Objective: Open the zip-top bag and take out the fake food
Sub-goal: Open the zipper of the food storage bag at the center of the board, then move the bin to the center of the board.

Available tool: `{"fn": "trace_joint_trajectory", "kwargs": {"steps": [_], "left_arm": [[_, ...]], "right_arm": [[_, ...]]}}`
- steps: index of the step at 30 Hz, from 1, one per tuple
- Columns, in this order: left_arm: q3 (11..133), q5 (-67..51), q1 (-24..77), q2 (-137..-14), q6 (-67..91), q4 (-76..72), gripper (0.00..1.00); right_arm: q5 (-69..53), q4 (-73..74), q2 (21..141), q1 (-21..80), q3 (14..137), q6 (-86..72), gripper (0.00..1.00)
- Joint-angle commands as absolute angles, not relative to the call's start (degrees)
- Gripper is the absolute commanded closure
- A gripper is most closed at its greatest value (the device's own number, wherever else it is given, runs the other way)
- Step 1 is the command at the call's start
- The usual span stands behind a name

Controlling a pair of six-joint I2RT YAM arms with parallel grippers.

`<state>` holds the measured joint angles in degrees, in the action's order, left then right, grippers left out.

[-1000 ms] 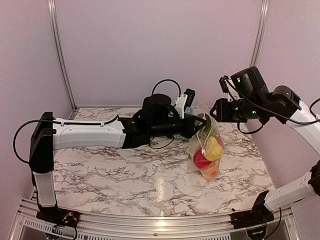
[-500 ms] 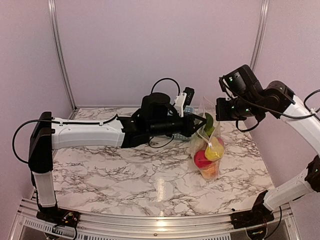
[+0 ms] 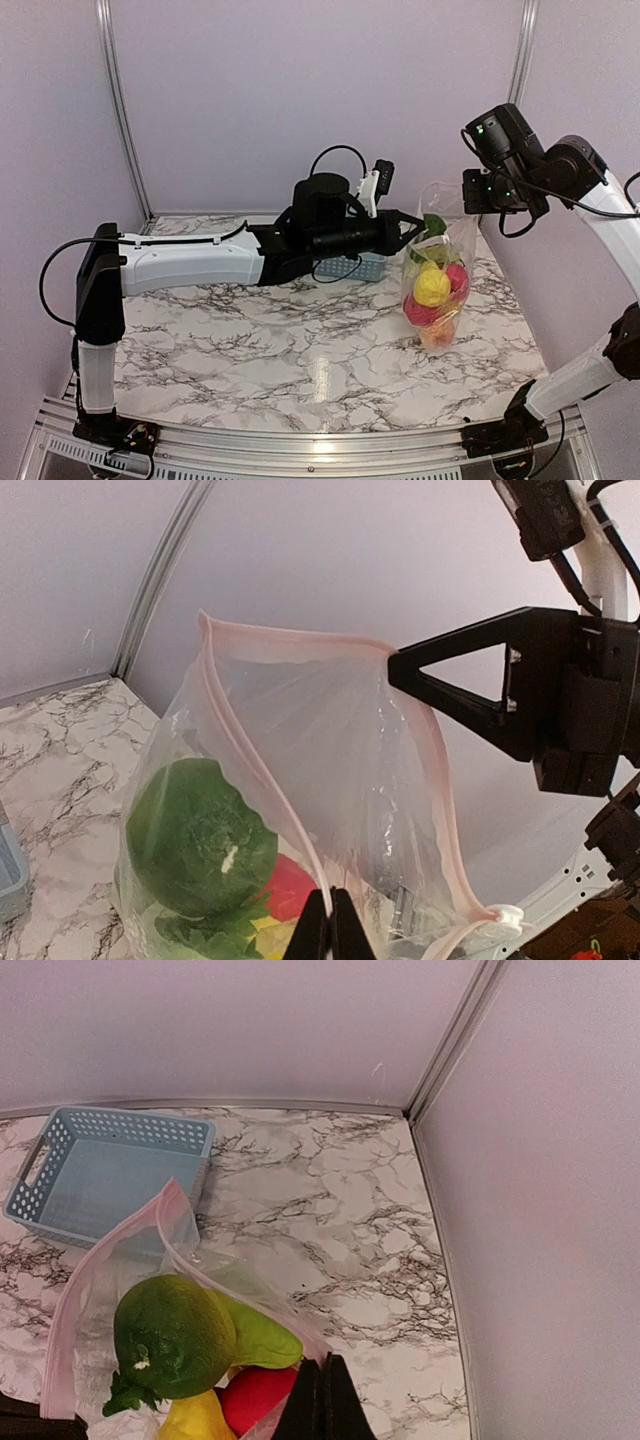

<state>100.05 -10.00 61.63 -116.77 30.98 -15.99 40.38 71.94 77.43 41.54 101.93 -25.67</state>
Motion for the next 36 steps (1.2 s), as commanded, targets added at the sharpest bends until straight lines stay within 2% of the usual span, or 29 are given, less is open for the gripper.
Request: {"fn": "trace_joint_trajectory", "kwargs": {"steps": [1,10,17,22,28,36], "left_arm": [[102.3,-9.6,61.0,-121.0,33.1,-16.5,1.00],[98.4,-5.4,59.5,-122.0,35.0,-15.4,1.00],[88.8,1.7,58.9,-115.6,33.1,-14.8,0.91],[83.4,5.3,57.8,-111.2,29.9,-15.6,0.79],[80.8,9.7,55.4,-107.7,27.0,-14.9,0.57],[87.8,8.8,47.5,-113.9,25.2,-10.1,0.36]], "right_arm": [[41.6,67.7,78.6,40.4,101.9,-21.5,1.00],[34.5,57.1,82.5,39.6,94.5,-20.6,1.00],[30.0,53.2,84.0,39.6,92.0,-21.2,1.00],[28.5,52.3,84.0,39.6,91.8,-21.4,1.00],[27.3,51.6,83.7,39.7,91.5,-21.4,1.00],[26.8,51.6,83.6,39.9,91.9,-21.2,1.00]]}}
